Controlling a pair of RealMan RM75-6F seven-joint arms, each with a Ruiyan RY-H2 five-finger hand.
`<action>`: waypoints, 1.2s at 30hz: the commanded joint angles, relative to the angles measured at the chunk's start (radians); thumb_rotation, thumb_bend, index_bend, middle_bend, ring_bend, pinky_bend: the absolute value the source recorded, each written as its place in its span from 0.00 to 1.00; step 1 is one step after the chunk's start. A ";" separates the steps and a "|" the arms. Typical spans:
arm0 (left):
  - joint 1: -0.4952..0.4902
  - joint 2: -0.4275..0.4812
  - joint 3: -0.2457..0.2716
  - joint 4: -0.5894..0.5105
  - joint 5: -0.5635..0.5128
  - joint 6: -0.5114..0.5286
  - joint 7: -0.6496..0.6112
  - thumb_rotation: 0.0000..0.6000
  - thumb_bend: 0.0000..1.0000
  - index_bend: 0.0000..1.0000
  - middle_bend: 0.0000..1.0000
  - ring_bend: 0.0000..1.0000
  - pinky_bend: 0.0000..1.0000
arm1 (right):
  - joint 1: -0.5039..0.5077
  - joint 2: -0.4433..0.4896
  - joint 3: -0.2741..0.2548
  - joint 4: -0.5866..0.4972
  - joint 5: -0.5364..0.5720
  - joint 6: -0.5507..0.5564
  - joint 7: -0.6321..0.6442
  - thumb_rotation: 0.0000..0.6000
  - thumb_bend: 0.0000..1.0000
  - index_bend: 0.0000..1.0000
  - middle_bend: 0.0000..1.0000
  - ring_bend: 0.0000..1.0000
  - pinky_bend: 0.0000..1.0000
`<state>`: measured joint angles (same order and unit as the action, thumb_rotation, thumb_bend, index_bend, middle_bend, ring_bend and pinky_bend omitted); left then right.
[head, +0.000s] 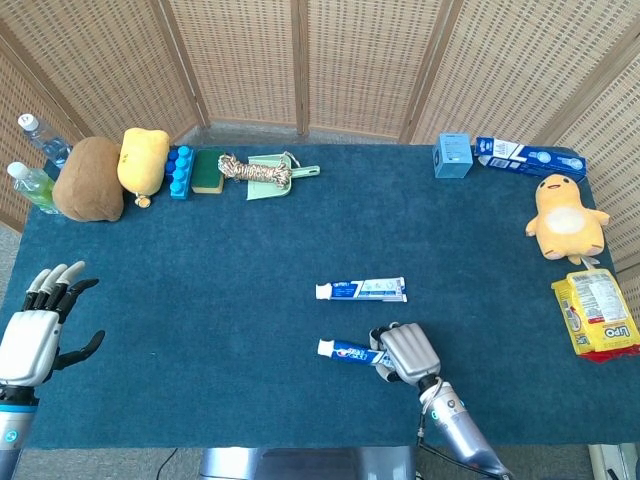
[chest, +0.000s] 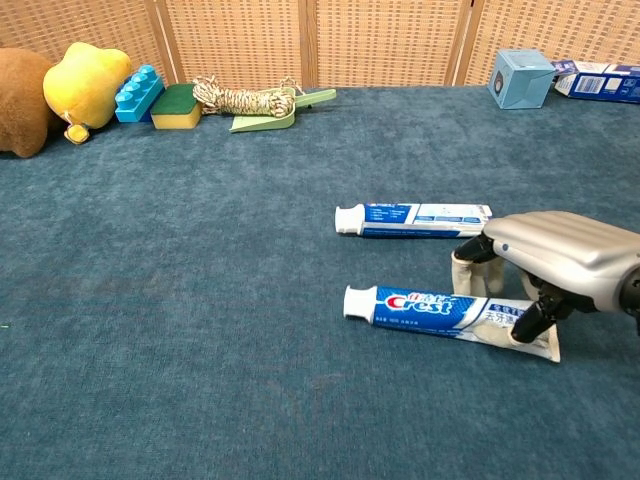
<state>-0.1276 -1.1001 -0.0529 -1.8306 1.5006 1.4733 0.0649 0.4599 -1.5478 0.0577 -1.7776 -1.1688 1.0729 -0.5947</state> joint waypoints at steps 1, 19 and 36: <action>0.002 0.001 0.001 -0.003 0.003 0.003 0.001 1.00 0.25 0.19 0.09 0.04 0.04 | 0.001 0.028 -0.002 -0.003 -0.018 -0.021 0.080 1.00 0.44 0.84 0.59 0.52 0.71; -0.016 0.008 0.004 -0.030 0.009 -0.027 0.022 1.00 0.25 0.19 0.11 0.07 0.08 | -0.005 0.229 0.020 -0.014 -0.200 -0.152 0.837 1.00 0.47 0.89 0.68 0.64 0.80; -0.117 -0.042 -0.004 -0.066 0.033 -0.158 0.098 1.00 0.25 0.20 0.12 0.09 0.17 | 0.016 0.331 0.005 0.000 -0.363 -0.129 1.278 1.00 0.47 0.89 0.69 0.65 0.80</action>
<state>-0.2307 -1.1318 -0.0539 -1.8916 1.5290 1.3299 0.1559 0.4709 -1.2230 0.0650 -1.7723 -1.5250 0.9418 0.6759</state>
